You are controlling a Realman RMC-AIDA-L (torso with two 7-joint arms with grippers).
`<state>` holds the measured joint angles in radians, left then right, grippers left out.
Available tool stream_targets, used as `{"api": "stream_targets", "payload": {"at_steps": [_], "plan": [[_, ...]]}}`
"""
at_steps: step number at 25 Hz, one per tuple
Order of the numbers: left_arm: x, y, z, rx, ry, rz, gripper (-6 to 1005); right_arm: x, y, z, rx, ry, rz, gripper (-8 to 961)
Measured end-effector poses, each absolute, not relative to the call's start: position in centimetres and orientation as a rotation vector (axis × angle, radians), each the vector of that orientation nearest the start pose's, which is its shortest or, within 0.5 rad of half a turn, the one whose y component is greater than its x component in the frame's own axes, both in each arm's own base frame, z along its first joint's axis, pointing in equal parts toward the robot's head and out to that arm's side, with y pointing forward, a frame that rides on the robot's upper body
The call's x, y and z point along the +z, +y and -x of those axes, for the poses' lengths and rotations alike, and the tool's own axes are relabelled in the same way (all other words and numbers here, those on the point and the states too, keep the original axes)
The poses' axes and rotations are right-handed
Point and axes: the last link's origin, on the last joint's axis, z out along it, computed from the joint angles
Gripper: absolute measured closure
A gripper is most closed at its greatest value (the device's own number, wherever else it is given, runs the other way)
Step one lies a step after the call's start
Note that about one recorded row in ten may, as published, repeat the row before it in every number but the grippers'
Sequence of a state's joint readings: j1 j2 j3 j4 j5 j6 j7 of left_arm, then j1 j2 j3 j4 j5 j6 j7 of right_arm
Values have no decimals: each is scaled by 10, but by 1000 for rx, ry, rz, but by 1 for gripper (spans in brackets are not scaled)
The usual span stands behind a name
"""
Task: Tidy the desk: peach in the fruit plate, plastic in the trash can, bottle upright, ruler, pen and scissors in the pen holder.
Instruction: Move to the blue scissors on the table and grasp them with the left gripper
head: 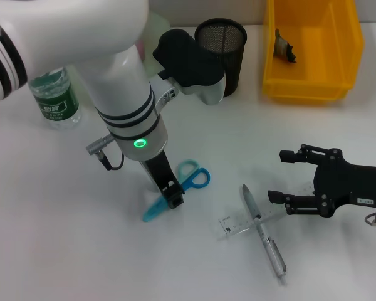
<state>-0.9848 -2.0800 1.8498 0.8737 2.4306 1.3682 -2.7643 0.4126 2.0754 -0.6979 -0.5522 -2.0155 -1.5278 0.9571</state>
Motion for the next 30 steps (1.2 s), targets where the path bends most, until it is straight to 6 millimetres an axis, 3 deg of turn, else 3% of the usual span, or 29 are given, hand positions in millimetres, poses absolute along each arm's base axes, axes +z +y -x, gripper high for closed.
{"api": "stream_targets", "payload": {"at_steps": [13, 30], "plan": [[-105, 356, 135, 929, -703, 2693, 676, -20, 286, -307, 576, 318, 2735, 127], [-106, 356, 134, 914, -700, 2695, 671, -22, 286, -308, 572, 328, 2734, 128]]}}
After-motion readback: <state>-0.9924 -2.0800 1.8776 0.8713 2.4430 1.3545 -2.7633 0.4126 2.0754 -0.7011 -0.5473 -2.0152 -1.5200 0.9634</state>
